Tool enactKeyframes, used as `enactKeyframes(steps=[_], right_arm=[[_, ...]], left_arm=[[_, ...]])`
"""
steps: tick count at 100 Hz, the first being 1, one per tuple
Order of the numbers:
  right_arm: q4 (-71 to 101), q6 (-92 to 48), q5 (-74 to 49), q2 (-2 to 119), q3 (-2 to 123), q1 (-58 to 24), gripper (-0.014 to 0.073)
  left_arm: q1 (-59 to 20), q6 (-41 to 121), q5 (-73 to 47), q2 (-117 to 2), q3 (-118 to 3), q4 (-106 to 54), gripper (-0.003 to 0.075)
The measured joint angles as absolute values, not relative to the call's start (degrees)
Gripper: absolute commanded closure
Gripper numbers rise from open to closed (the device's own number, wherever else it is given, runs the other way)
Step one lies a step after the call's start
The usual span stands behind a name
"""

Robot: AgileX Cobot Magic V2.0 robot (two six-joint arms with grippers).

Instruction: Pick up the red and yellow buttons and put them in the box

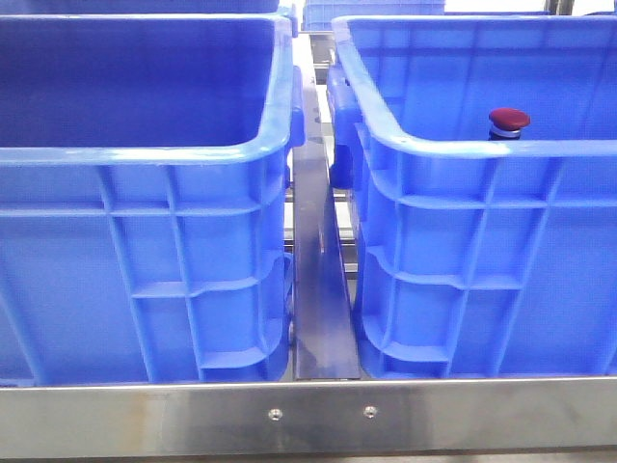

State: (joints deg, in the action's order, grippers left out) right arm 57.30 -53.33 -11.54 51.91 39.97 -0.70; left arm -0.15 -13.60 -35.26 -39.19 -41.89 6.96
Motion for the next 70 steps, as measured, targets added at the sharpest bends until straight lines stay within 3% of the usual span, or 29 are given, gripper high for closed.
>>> enactKeyframes(steps=[20, 70], right_arm=[[57.3, -53.4, -5.8, 40.9, 31.6, -3.4, 0.0687], [57.3, -53.4, -5.1, 12.5, 13.4, -3.4, 0.0687]], left_arm=[[-0.1, -13.6, -31.6, -30.7, -36.6, 7.0, 0.0741], [-0.1, -13.6, -26.1, -14.7, -24.9, 7.0, 0.0741]])
